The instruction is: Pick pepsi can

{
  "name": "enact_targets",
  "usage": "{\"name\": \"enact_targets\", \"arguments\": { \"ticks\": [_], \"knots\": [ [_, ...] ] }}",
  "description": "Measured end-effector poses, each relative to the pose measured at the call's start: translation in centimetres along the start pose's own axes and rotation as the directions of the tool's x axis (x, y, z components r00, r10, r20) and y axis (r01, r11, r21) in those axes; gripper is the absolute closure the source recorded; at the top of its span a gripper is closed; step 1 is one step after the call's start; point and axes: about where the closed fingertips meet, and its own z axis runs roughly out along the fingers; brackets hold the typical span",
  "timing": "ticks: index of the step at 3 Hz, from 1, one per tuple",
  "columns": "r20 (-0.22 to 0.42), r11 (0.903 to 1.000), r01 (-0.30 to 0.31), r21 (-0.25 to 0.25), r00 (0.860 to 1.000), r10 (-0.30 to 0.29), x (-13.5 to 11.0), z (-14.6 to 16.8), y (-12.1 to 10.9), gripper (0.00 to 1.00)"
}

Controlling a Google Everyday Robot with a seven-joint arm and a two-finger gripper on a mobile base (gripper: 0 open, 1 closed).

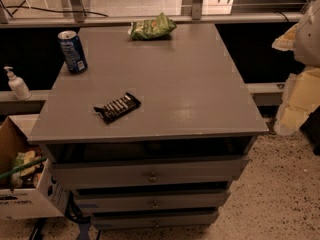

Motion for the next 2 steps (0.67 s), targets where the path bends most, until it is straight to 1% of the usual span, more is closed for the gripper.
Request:
{"name": "enact_targets", "arguments": {
  "ticks": [1, 2],
  "knots": [
    [0.003, 1.0, 0.0, 0.003, 1.0, 0.0, 0.0, -0.1, 0.0, 0.0],
    [0.082, 0.9991, 0.041, 0.003, 0.996, -0.041, -1.3, 1.9, -0.3, 0.0]
  ]
}}
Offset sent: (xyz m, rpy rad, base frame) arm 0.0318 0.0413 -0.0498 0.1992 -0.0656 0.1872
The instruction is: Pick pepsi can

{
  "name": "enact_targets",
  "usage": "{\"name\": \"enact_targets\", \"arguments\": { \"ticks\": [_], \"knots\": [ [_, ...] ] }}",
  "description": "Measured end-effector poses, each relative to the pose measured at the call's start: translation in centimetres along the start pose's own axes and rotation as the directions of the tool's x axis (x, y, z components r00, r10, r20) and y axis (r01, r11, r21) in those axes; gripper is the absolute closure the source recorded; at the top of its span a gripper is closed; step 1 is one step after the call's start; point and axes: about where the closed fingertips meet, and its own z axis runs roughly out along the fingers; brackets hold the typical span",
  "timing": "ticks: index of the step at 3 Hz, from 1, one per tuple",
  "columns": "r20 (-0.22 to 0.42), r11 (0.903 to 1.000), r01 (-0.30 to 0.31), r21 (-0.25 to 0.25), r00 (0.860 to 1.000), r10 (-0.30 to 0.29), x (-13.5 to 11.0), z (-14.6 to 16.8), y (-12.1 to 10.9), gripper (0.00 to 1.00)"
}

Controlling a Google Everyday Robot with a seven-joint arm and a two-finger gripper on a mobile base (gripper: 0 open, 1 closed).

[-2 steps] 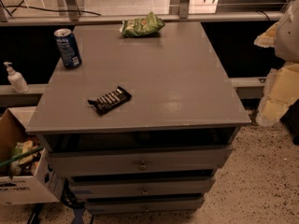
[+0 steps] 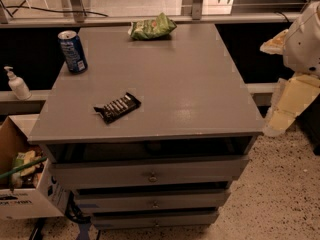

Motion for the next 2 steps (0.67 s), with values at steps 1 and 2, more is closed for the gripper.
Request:
{"name": "enact_targets", "arguments": {
  "ticks": [1, 2],
  "knots": [
    [0.136, 0.9997, 0.018, -0.015, 0.991, -0.016, -2.5, 3.7, -1.0, 0.0],
    [0.263, 0.9995, 0.015, -0.027, 0.965, -0.007, -5.3, 7.3, -2.5, 0.0]
  ]
}}
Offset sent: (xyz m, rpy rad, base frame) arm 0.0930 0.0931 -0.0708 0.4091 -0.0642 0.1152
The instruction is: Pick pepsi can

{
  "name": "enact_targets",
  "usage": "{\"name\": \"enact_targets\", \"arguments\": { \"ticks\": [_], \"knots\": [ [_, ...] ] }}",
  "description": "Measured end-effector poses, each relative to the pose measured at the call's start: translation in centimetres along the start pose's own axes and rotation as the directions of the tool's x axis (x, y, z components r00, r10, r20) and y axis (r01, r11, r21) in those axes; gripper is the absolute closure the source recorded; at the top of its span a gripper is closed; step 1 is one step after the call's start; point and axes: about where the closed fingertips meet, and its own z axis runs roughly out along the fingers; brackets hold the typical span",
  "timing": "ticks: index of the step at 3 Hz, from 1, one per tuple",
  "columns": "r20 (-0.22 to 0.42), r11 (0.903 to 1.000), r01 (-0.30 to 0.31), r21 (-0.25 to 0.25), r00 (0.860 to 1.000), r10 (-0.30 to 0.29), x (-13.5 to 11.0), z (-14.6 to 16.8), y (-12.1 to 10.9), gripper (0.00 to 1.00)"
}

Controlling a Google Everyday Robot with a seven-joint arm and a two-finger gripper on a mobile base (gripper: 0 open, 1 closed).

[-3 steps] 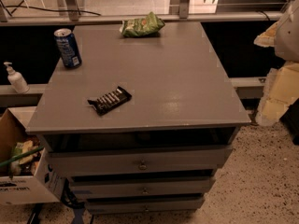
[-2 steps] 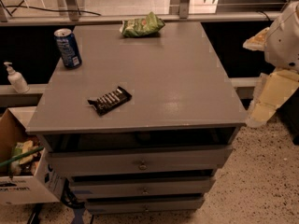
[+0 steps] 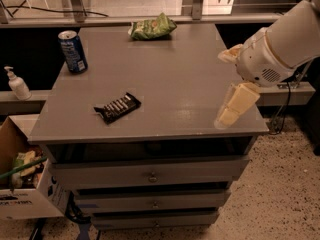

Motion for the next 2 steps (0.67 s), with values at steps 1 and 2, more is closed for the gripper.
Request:
{"name": "enact_targets", "arguments": {
  "ticks": [1, 2],
  "knots": [
    [0.108, 0.9999, -0.015, -0.003, 0.994, 0.015, -2.1, 3.7, -1.9, 0.0],
    [0.214, 0.9972, -0.072, -0.021, 0.974, 0.075, -4.6, 7.1, -3.3, 0.0]
  ]
}}
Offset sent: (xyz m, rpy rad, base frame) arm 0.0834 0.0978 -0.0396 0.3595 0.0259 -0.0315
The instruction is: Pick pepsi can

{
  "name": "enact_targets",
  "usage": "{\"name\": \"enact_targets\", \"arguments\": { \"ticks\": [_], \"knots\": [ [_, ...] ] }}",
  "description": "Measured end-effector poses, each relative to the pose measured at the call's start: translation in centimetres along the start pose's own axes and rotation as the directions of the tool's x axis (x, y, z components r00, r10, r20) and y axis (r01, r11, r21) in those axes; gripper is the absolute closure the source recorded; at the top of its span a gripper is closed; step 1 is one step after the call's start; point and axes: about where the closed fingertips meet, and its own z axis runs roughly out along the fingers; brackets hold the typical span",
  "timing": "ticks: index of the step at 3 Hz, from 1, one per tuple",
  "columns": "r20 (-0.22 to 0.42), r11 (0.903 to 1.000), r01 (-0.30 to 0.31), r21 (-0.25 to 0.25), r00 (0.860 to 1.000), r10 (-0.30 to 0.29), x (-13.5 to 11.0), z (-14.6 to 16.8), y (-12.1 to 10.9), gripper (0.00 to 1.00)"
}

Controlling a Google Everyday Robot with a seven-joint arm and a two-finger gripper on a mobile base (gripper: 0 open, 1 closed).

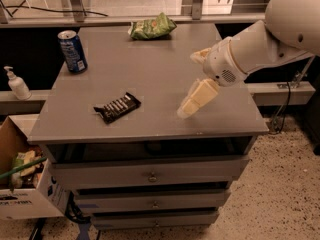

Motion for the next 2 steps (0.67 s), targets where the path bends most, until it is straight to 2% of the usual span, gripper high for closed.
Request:
{"name": "enact_targets", "arguments": {
  "ticks": [1, 2],
  "knots": [
    [0.0, 1.0, 0.0, 0.0, 1.0, 0.0, -0.01, 0.0, 0.0, 0.0],
    [0.04, 0.9997, 0.017, 0.016, 0.999, -0.017, -0.11, 0.66, -0.63, 0.0]
  ]
}}
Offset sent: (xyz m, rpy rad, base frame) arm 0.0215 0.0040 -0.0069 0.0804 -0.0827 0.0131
